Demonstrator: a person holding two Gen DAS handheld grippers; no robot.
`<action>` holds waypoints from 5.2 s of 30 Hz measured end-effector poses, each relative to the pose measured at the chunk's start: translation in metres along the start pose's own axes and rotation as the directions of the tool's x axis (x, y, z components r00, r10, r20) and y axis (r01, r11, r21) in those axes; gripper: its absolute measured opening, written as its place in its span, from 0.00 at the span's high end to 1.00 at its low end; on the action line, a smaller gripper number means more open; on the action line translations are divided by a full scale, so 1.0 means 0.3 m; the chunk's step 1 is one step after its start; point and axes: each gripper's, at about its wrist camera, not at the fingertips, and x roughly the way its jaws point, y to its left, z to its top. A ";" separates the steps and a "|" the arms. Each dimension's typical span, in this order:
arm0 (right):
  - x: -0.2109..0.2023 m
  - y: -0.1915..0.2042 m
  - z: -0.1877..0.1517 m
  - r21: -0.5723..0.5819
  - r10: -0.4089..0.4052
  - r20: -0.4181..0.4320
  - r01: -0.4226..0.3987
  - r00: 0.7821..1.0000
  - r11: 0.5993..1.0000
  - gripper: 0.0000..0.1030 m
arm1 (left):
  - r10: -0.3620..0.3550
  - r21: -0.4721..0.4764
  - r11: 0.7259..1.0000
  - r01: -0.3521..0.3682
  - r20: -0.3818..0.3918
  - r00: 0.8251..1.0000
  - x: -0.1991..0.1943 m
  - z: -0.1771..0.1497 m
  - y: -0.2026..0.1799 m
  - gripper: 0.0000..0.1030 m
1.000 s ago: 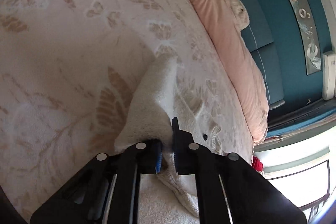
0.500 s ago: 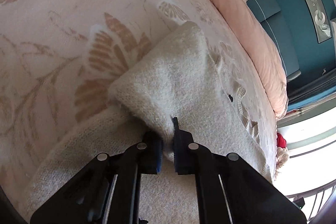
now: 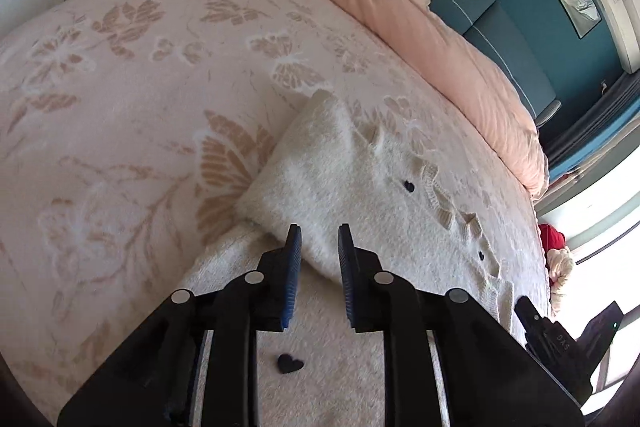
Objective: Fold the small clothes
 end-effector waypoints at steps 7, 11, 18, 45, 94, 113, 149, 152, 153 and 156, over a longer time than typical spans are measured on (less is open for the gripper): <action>0.392 0.148 -0.027 -0.153 -0.028 -0.219 -0.006 0.975 0.988 1.00 | 0.123 -0.019 0.992 -0.126 -0.107 0.987 0.236 -0.016 0.033 0.82; 0.202 -0.258 0.058 0.073 -0.157 -0.089 0.164 0.984 0.984 1.00 | 0.101 0.021 0.995 -0.100 -0.113 0.988 0.235 -0.016 0.043 0.82; -0.126 -0.442 0.021 0.110 -0.230 -0.003 0.229 0.973 0.967 0.88 | 0.135 0.082 0.988 -0.129 -0.065 0.989 0.241 -0.043 0.024 0.82; -0.709 -0.430 -0.882 0.269 -0.194 -0.239 0.257 0.951 0.928 0.33 | 0.093 0.036 0.996 -0.087 -0.233 0.968 -0.424 -0.567 0.378 0.08; -0.779 -0.493 -0.543 0.259 -0.056 -0.111 0.083 0.992 0.962 0.91 | 0.042 0.245 0.970 0.010 -0.205 0.978 -0.499 -0.330 0.077 0.94; -0.771 -0.503 -0.538 0.077 -0.257 -0.001 0.256 0.966 0.964 0.31 | 0.011 0.331 0.943 0.035 -0.137 0.990 -0.342 -0.315 0.137 0.19; -0.535 -0.804 -0.382 0.351 -0.301 -0.042 0.296 0.953 0.889 0.94 | 0.234 0.305 0.937 -0.171 -0.185 0.954 0.049 -0.132 0.087 0.91; -0.564 -0.778 -0.361 0.380 -0.264 -0.037 0.258 0.964 0.888 0.83 | 0.217 0.286 0.945 -0.159 -0.185 0.958 0.046 -0.130 0.082 0.81; -0.594 -0.750 -0.357 0.372 -0.274 -0.019 0.261 0.962 0.891 0.80 | 0.202 0.280 0.949 -0.146 -0.181 0.963 0.031 -0.130 0.073 0.74; -0.723 -0.626 -0.383 0.290 -0.328 0.059 0.298 0.943 0.909 0.71 | 0.175 0.278 0.952 -0.130 -0.144 0.974 -0.074 -0.144 0.050 0.55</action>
